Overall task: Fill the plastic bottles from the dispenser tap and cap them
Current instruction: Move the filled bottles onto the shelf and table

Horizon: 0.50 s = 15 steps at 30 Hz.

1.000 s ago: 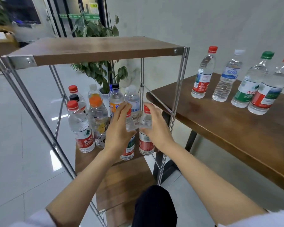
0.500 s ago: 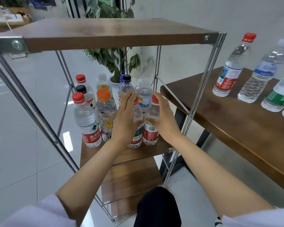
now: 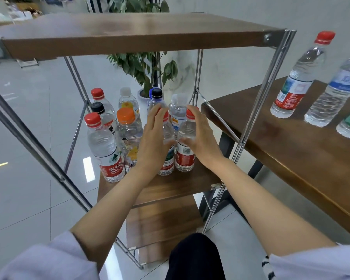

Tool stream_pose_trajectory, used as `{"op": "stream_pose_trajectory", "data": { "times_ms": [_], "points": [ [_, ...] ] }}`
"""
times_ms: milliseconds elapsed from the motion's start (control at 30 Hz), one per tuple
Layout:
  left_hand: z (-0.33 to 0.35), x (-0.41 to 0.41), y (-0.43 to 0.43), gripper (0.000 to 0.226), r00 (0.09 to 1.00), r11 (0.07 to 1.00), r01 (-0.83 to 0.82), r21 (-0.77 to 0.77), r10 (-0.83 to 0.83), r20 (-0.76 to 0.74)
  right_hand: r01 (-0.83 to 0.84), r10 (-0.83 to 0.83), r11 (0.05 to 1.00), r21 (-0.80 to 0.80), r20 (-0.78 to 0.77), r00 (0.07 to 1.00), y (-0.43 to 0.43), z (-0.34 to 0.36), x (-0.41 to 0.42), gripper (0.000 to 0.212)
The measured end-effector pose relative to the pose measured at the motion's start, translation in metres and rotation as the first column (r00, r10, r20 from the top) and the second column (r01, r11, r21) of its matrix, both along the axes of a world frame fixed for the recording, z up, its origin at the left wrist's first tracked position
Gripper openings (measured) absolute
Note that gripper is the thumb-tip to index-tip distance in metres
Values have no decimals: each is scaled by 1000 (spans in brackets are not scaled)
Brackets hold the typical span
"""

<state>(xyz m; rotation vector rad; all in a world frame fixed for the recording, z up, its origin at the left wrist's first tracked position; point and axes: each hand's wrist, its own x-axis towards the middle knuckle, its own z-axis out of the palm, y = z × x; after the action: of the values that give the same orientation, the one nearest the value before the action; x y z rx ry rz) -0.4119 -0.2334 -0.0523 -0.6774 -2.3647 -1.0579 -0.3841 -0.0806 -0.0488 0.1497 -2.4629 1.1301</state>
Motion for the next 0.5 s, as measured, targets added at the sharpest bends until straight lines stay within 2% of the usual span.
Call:
{"op": "stream_pose_trajectory", "data": {
  "times_ms": [500],
  "points": [
    [1, -10, 3, 88, 999, 1000, -23, 10, 23, -28, -3, 4, 1000, 18, -30, 1000, 3, -3, -15, 83]
  ]
}}
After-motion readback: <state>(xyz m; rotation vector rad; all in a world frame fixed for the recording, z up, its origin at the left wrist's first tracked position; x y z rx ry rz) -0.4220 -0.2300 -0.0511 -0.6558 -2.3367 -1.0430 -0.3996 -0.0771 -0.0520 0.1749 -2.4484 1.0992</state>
